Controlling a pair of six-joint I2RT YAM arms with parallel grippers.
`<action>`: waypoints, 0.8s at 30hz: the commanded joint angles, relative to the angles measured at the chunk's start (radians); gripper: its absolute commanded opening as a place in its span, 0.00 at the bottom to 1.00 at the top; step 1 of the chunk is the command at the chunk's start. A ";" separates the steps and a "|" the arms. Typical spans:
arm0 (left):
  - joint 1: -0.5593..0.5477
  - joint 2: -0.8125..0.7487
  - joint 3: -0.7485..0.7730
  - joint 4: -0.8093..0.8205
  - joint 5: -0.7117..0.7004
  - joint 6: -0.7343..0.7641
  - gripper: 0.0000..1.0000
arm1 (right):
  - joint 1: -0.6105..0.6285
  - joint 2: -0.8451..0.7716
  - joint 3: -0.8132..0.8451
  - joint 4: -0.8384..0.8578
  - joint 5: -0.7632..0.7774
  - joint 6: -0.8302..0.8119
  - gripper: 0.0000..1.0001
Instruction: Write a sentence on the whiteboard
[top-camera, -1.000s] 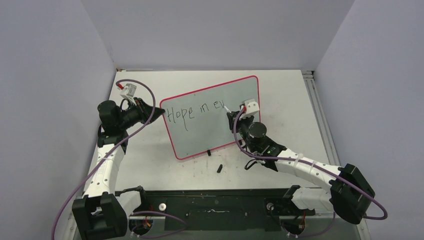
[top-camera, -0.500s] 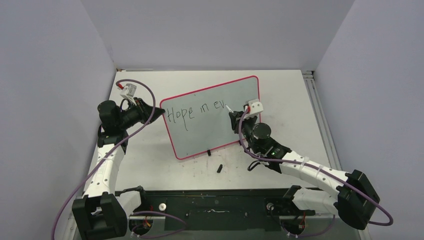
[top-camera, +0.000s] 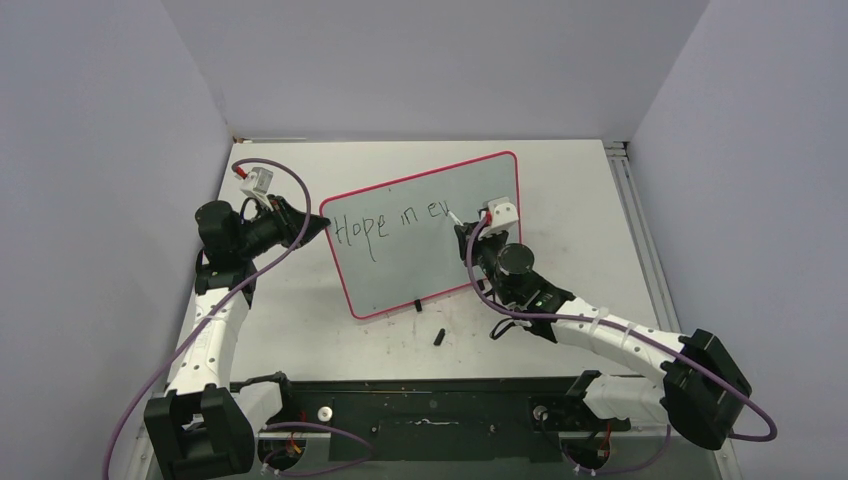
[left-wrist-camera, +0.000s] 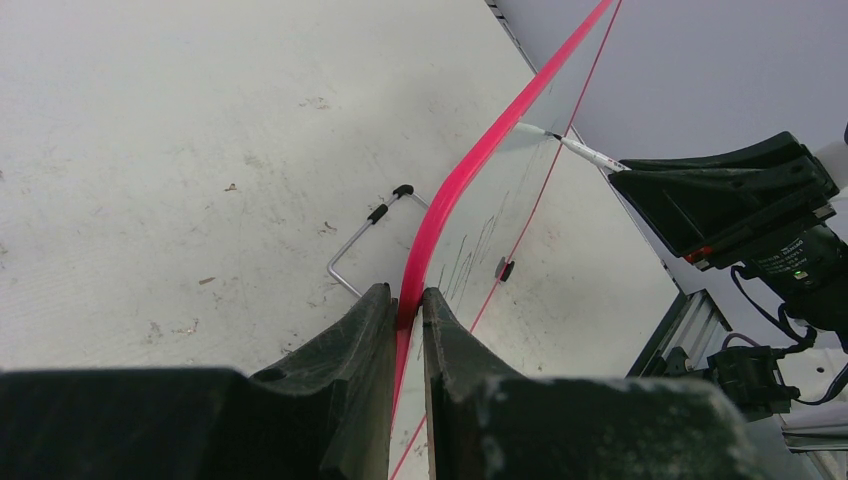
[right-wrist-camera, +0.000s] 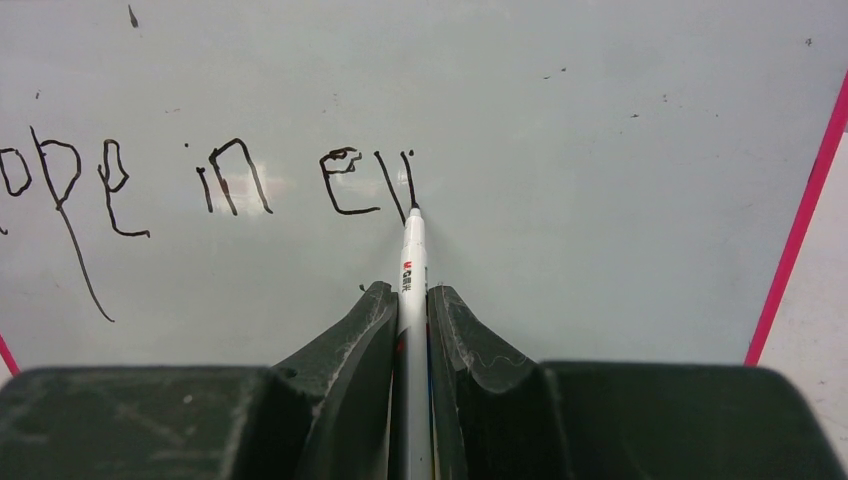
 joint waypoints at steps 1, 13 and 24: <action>-0.009 0.001 0.031 -0.005 0.010 0.008 0.12 | -0.010 0.009 0.046 0.078 0.007 -0.021 0.05; -0.010 0.003 0.031 -0.009 0.008 0.009 0.12 | -0.023 0.023 0.042 0.087 0.020 -0.026 0.05; -0.010 0.002 0.030 -0.009 0.010 0.009 0.12 | -0.033 0.017 0.035 0.062 0.035 -0.017 0.05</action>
